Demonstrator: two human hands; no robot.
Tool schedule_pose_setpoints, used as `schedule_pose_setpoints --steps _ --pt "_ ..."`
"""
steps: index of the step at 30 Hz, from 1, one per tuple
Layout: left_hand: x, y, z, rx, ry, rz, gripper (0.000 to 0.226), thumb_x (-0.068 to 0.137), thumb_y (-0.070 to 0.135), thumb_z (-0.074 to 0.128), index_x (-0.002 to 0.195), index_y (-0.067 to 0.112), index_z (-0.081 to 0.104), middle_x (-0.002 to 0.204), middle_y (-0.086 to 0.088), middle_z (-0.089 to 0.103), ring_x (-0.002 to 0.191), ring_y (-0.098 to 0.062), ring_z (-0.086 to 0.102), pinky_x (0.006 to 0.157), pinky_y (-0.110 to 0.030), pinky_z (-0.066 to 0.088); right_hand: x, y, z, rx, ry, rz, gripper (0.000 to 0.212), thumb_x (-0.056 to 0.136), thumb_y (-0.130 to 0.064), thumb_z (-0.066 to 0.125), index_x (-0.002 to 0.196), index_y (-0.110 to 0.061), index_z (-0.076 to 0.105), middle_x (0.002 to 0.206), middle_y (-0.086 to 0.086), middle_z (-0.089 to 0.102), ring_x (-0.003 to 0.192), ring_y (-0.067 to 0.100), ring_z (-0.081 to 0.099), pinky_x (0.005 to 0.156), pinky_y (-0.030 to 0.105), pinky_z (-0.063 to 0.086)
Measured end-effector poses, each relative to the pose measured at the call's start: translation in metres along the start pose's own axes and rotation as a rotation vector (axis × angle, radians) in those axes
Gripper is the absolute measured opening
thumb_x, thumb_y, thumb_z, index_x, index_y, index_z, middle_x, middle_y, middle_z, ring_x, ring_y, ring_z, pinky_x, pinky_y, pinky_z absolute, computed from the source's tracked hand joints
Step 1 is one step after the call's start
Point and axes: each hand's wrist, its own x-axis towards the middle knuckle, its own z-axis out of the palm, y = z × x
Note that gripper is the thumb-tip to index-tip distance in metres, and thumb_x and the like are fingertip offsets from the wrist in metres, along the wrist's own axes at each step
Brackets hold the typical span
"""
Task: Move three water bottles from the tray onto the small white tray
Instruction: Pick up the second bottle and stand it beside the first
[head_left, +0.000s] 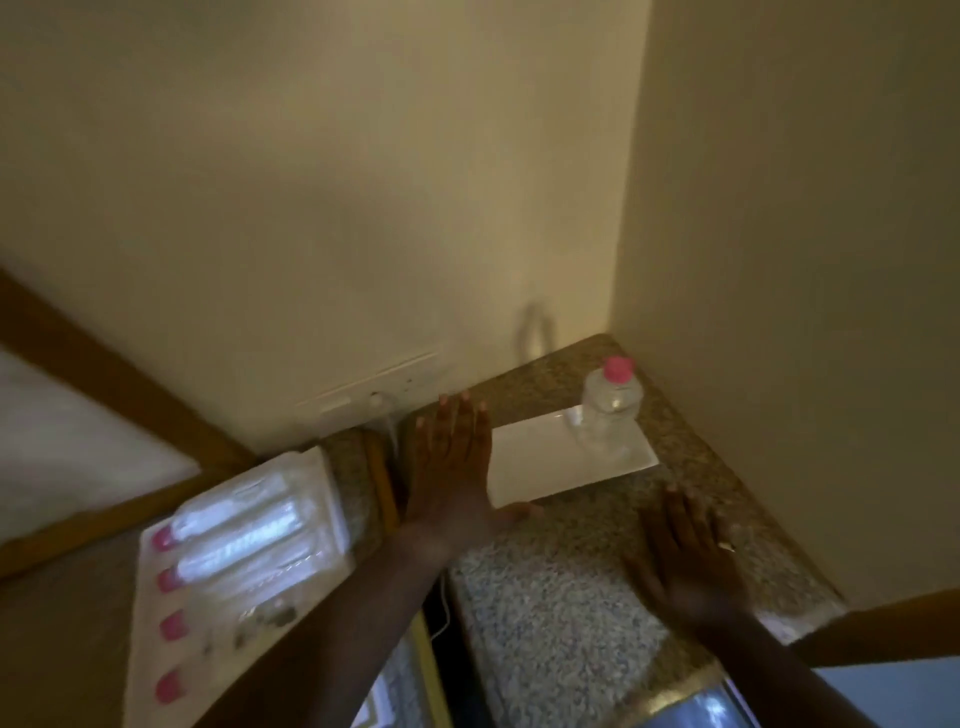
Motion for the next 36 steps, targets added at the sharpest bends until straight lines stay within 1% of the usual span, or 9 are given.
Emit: schedule_pose_setpoints --steps 5,8,13,18,20,22,24,30,36 --pt "-0.082 -0.073 0.002 0.015 -0.031 -0.156 0.134 0.057 0.1 0.032 0.152 0.012 -0.005 0.161 -0.014 -0.009 0.146 -0.031 -0.019 0.116 -0.054 -0.013 -0.014 -0.067 0.009 -0.02 -0.03 -0.096 0.082 0.091 -0.073 0.012 0.146 -0.019 0.041 0.157 0.017 0.027 0.145 0.037 0.023 0.116 0.058 0.019" --pt "-0.129 -0.111 -0.003 0.035 -0.055 -0.263 0.131 0.06 0.098 0.033 0.152 0.011 0.001 0.161 -0.013 -0.004 0.147 -0.031 -0.015 0.116 -0.054 -0.009 -0.021 -0.111 0.012 -0.045 -0.048 -0.188 0.079 0.091 -0.07 0.014 0.145 -0.02 0.043 0.157 0.017 0.029 0.145 0.037 0.022 0.116 0.057 0.017" --pt "-0.194 -0.15 -0.012 -0.004 -0.074 -0.39 0.131 0.061 0.098 0.034 0.151 0.014 -0.009 0.161 -0.011 -0.013 0.147 -0.031 -0.018 0.118 -0.052 -0.007 -0.024 -0.16 0.024 -0.044 -0.085 -0.277 0.082 0.089 -0.071 0.01 0.15 -0.022 0.033 0.158 0.016 0.026 0.147 0.037 0.016 0.116 0.057 0.016" --pt "-0.24 -0.18 -0.007 -0.114 -0.085 -0.466 0.126 0.062 0.091 0.043 0.148 0.015 -0.01 0.157 -0.008 -0.022 0.145 -0.029 -0.022 0.117 -0.046 -0.009 -0.02 -0.171 0.034 -0.065 -0.107 -0.297 0.082 0.092 -0.07 0.012 0.147 -0.017 0.04 0.154 0.02 0.033 0.143 0.042 0.025 0.113 0.062 0.024" --pt "-0.251 -0.186 -0.007 -0.078 -0.091 -0.456 0.117 0.066 0.072 0.067 0.149 0.006 0.017 0.159 -0.015 0.004 0.147 -0.036 0.004 0.118 -0.048 0.006 -0.019 -0.17 0.036 -0.079 -0.106 -0.291 0.085 0.091 -0.072 0.008 0.149 -0.017 0.036 0.156 0.02 0.029 0.145 0.04 0.02 0.114 0.062 0.021" --pt "-0.258 -0.19 -0.005 -0.034 -0.061 -0.429 0.097 0.056 0.048 0.089 0.132 0.002 0.052 0.142 -0.022 0.048 0.13 -0.042 0.047 0.106 -0.052 0.038 -0.018 -0.17 0.036 -0.092 -0.096 -0.289 0.086 0.09 -0.072 0.006 0.15 -0.016 0.033 0.157 0.021 0.026 0.145 0.04 0.018 0.116 0.062 0.018" --pt "-0.259 -0.194 -0.002 -0.029 -0.035 -0.448 0.082 0.053 0.039 0.093 0.121 0.004 0.061 0.123 -0.017 0.062 0.11 -0.037 0.061 0.089 -0.047 0.052 -0.02 -0.173 0.036 -0.102 -0.094 -0.29 0.086 0.09 -0.072 0.007 0.15 -0.015 0.032 0.157 0.021 0.025 0.145 0.041 0.019 0.115 0.062 0.018" --pt "-0.264 -0.202 0.001 -0.274 -0.033 -0.452 0.075 0.073 0.039 0.079 0.136 0.015 0.045 0.138 -0.005 0.051 0.126 -0.023 0.048 0.1 -0.032 0.041 -0.027 -0.179 0.032 -0.121 -0.095 -0.281 0.079 0.092 -0.064 0.017 0.149 -0.011 0.032 0.156 0.024 0.026 0.144 0.042 0.017 0.113 0.063 0.018" --pt "-0.291 -0.198 0.001 -0.293 -0.19 -0.337 0.079 0.077 0.042 0.074 0.142 0.021 0.035 0.144 -0.003 0.046 0.13 -0.022 0.043 0.103 -0.032 0.038 -0.026 -0.178 0.037 -0.163 -0.114 -0.235 0.088 0.083 -0.072 -0.006 0.154 -0.021 0.006 0.162 0.013 0.0 0.147 0.032 -0.007 0.119 0.056 0.003"
